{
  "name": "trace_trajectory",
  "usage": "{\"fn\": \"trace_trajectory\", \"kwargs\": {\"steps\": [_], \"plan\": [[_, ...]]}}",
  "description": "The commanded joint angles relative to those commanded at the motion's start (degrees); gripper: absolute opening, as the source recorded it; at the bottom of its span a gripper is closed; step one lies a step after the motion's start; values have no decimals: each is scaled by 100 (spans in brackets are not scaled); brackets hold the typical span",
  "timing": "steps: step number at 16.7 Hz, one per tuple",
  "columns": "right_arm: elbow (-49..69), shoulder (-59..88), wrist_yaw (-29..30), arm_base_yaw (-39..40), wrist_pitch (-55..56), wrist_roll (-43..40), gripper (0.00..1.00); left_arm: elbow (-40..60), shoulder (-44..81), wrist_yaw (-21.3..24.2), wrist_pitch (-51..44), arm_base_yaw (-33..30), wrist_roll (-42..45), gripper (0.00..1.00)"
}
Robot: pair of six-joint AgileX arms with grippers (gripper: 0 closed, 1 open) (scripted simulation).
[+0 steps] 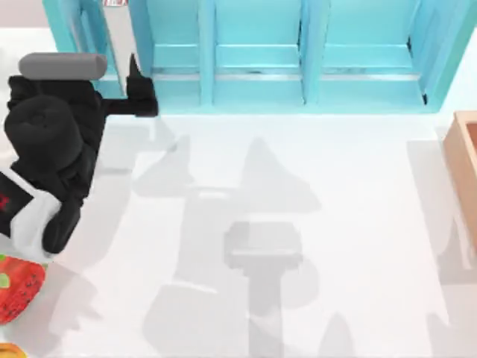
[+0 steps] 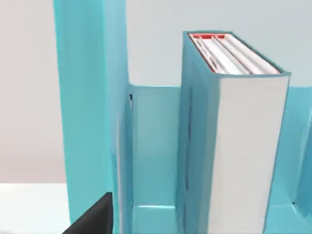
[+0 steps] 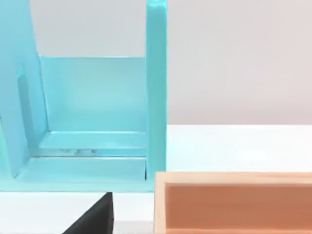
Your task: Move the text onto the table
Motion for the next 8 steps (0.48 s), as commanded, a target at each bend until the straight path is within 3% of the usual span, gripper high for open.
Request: {"fn": "trace_trajectory", "kwargs": {"steps": [4, 8], "plan": [[0, 0, 0, 0, 0, 0, 100, 382, 1307, -116, 860, -153, 59, 100], [0, 0, 0, 0, 0, 0, 100, 460, 1648, -149, 1096, -156, 81, 100]]}}
